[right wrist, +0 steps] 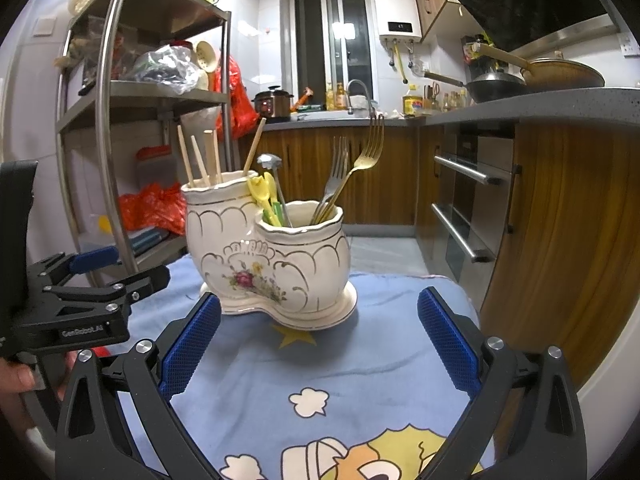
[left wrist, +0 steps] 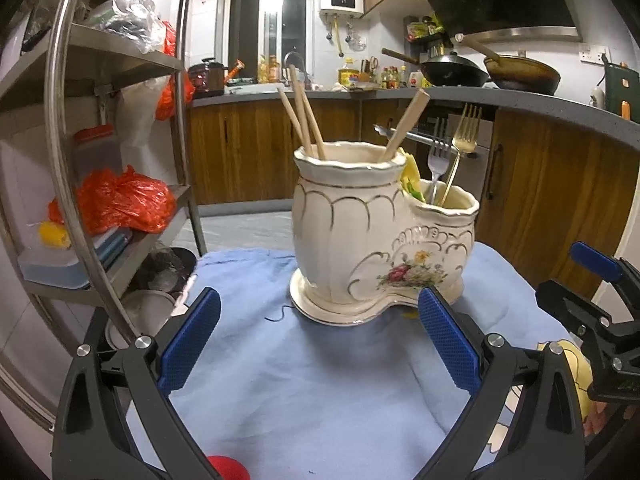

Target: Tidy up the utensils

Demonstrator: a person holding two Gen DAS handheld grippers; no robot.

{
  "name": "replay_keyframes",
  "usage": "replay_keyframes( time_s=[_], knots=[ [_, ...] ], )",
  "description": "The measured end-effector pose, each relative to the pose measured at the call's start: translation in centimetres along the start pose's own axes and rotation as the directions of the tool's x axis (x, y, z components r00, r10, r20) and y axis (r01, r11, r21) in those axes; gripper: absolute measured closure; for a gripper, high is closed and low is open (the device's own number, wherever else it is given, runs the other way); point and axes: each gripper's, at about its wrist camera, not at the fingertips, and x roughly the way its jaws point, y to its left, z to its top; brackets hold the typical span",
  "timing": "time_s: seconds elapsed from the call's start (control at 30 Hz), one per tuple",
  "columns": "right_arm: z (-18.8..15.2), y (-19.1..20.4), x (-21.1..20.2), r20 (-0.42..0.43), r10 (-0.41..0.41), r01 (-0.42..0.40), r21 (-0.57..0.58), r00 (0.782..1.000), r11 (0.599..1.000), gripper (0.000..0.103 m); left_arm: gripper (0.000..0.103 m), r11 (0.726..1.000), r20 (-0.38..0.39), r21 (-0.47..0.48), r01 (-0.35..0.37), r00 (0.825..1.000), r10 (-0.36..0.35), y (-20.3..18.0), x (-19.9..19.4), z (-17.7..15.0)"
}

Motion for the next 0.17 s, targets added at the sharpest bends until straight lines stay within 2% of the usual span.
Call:
replay_keyframes(
  time_s=[0.1, 0.17],
  knots=[
    [-0.02, 0.01, 0.07, -0.003, -0.001, 0.001, -0.002, 1.000, 1.000, 0.005, 0.005, 0.999, 0.001, 0.015, -0.035, 0.999, 0.035, -0.22, 0.04, 0.02],
    [-0.02, -0.01, 0.02, 0.000, 0.001, -0.001, -0.002, 1.000, 1.000, 0.005, 0.005, 0.999, 0.008, 0.010, -0.033, 0.999, 0.033, -0.12, -0.11, 0.10]
  ],
)
